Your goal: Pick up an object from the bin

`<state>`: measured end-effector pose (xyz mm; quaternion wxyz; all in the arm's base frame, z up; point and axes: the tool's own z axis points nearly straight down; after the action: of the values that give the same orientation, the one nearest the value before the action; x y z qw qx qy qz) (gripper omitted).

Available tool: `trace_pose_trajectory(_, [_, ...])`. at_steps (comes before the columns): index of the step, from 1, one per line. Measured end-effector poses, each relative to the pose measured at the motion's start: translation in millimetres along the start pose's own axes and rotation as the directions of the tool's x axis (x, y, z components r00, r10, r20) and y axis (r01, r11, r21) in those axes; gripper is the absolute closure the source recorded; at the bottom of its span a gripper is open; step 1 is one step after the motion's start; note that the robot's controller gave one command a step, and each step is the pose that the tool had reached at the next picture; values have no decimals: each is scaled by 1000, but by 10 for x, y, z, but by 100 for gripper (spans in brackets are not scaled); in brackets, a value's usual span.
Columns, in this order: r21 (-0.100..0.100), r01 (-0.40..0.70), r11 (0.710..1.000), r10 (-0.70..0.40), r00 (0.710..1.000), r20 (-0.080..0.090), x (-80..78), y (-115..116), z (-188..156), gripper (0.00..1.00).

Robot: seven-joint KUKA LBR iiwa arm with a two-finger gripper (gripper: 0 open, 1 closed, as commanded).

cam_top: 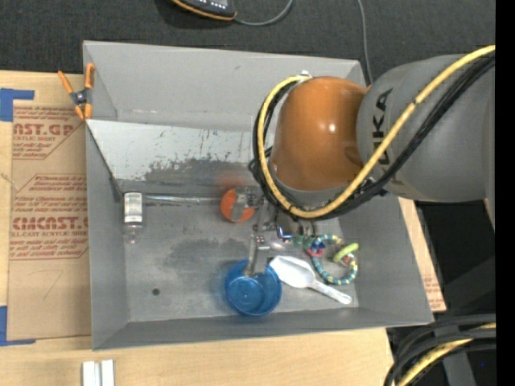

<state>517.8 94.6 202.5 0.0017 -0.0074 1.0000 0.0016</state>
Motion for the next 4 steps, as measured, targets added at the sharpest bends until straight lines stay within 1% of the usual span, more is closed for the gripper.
trace_pose_trajectory(1, [2,172,985,-172,985,-2,-59,-347,754,100])
trace_pose_trajectory(2, [2,172,985,-172,985,-2,-60,-344,754,0])
trace_pose_trajectory(3, [1,173,985,-173,985,-2,-60,-343,754,0])
trace_pose_trajectory(4, [3,302,953,-302,953,4,48,-401,1085,0])
